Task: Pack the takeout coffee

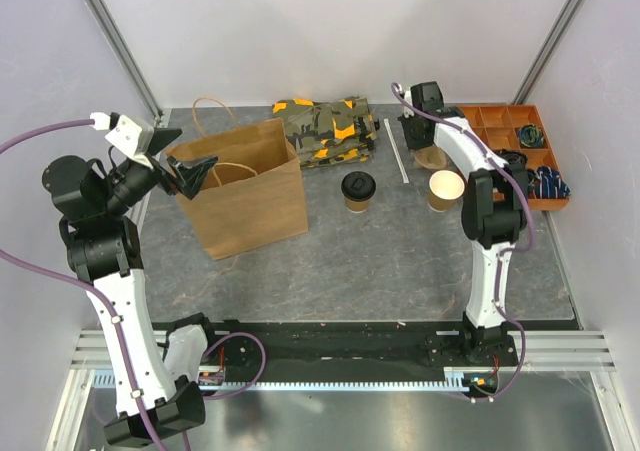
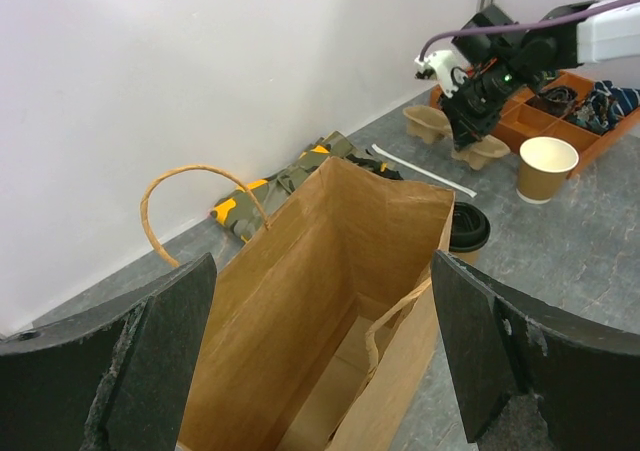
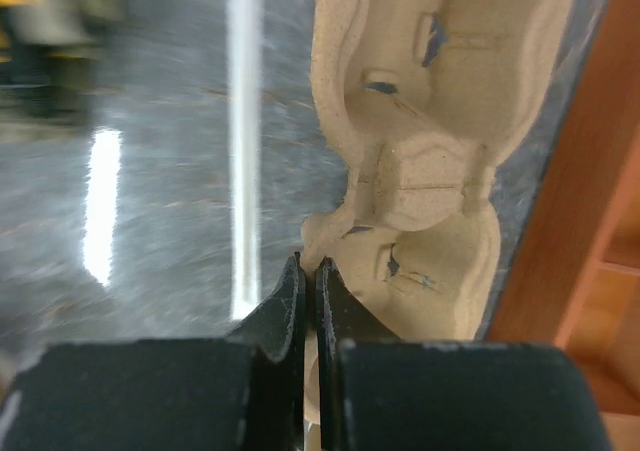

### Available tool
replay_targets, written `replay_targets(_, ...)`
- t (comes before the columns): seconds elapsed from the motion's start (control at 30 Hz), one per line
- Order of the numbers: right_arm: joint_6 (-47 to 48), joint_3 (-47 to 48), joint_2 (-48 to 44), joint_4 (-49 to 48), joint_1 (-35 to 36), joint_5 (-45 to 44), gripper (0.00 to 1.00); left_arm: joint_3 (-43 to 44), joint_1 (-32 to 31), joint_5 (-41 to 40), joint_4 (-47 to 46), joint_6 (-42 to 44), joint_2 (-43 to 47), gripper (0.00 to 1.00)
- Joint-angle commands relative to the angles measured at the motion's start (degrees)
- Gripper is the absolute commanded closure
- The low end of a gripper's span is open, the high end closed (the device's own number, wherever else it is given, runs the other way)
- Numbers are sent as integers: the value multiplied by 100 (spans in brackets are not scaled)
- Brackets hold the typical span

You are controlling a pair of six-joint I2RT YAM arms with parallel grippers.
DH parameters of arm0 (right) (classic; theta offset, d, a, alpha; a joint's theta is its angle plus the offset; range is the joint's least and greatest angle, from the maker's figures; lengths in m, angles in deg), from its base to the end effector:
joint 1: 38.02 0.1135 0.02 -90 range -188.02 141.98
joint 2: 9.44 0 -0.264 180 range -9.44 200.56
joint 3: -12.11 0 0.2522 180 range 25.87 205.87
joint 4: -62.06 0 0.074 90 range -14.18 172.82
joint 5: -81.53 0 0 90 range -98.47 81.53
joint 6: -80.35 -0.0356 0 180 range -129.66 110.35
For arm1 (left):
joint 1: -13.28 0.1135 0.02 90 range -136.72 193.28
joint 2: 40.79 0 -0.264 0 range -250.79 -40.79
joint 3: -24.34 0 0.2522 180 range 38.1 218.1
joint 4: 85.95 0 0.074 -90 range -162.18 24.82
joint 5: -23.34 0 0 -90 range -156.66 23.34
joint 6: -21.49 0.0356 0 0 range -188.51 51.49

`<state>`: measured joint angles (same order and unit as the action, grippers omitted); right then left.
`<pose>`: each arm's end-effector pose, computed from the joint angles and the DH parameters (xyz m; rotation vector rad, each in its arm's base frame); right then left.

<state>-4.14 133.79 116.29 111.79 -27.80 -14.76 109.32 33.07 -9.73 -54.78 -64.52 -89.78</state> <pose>0.4833 0.0832 0.2217 -0.2981 2.4865 -0.1038 0.1455 0.0207 0.4688 0.5921 1.4202 -0.4061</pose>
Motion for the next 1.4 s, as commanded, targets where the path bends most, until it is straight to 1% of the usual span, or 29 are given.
replay_targets(0.0, 650, -174, -1427, -529, 313, 460, 100, -20, -2, -32, -246, -293, 83, 4)
replay_targets(0.03, 731, -366, -1838, -520, 358, 609, 100, -38, -2, -32, -264, -320, 74, 4)
replay_targets(0.1, 1115, -578, -2279, -433, 541, 935, 100, -38, -2, -50, -369, -494, 65, 4)
replay_targets(0.13, 1283, -814, -2742, -293, 612, 1127, 100, -38, -2, -59, -405, -539, 57, 4)
replay_targets(0.2, 1669, -1235, -3245, -117, 814, 1260, 100, -12, -2, -111, -457, -618, 56, 4)
replay_targets(0.23, 1785, -1395, -3744, 145, 876, 1383, 100, 6, -2, -155, -466, -688, 48, 4)
replay_targets(0.27, 1890, -1579, -4001, 287, 911, 1680, 100, 15, -2, -199, -484, -724, 39, 4)
replay_targets(0.3, 2039, -1981, -4256, 427, 1042, 1779, 100, 23, -10, -269, -510, -759, 39, 4)
replay_targets(0.33, 2215, -2220, -4781, 646, 1113, 1823, 100, 41, -2, -296, -519, -855, 30, 4)
replay_targets(0.37, 2304, -2457, -5047, 762, 1253, 1980, 100, 58, -2, -348, -511, -926, 30, 4)
replay_targets(0.4, 2365, -2973, -5537, 876, 1307, 2043, 100, 76, -2, -488, -476, -996, 21, 3)
replay_targets(0.47, 2524, -3538, -6005, 1114, 1438, 2105, 100, 207, -2, -647, -344, -1172, -49, 0)
replay_targets(0.5, 2568, -4098, -6408, 1167, 1465, 2079, 100, 356, -2, -778, -117, -1207, -75, 0)
replay_targets(0.6, 2753, -4978, -7033, 1211, 1536, 2043, 100, 655, -2, -1121, 279, -1383, -172, 0)
replay_targets(0.63, 2761, -5130, -7140, 1194, 1562, 2070, 100, 700, 7, -1201, 524, -1549, -189, 0)
replay_targets(0.7, 2796, -5560, -7325, 1150, 1728, 2070, 100, 718, 7, -1393, 684, -1743, -207, 0)
replay_targets(0.73, 2840, -5702, -7352, 1106, 1790, 2044, 100, 692, 7, -1499, 824, -2022, -190, 0)
replay_targets(0.83, 3086, -6273, -7379, 765, 2071, 1816, 100, 586, 7, -1588, 983, -2191, -163, 0)
replay_targets(0.97, 3394, -6809, -7274, 61, 2624, 1456, 100, 314, 7, -1790, 975, -2201, 39, 0)
replay_targets(1.0, 3420, -6863, -7160, -262, 2756, 1350, 100, 261, 7, -1782, 992, -2166, 91, 0)
replay_targets(1.03, 3473, -6924, -7081, -413, 2897, 1123, 100, 252, 7, -1755, 1027, -2113, 100, 0)
replay_targets(1.07, 3587, -7038, -6923, -563, 3177, 999, 100, 226, 7, -1703, 1062, -2087, 109, 0)
replay_targets(1.1, 3805, -7100, -6852, -921, 3310, 867, 100, 208, 7, -1685, 1063, -2043, 127, 0)
replay_targets(1.17, 4131, -7197, -6642, -1143, 3513, 716, 100, 164, 7, -1728, 1072, -1981, 153, 0)
replay_targets(1.23, 4509, -7232, -6518, -1320, 3601, 707, 86, 129, 7, -1799, 1107, -1849, 171, 0)
replay_targets(1.27, 4606, -7284, -6448, -1355, 3619, 707, 76, 111, 7, -1956, 1194, -1858, 171, 0)
replay_targets(1.3, 4729, -7302, -6430, -1355, 3628, 707, 55, 111, 7, -2070, 1256, -2006, 171, 0)
replay_targets(1.37, 4643, -7259, -6464, -1294, 3645, 664, 37, 190, 16, -2404, 1414, -2296, 110, 0)
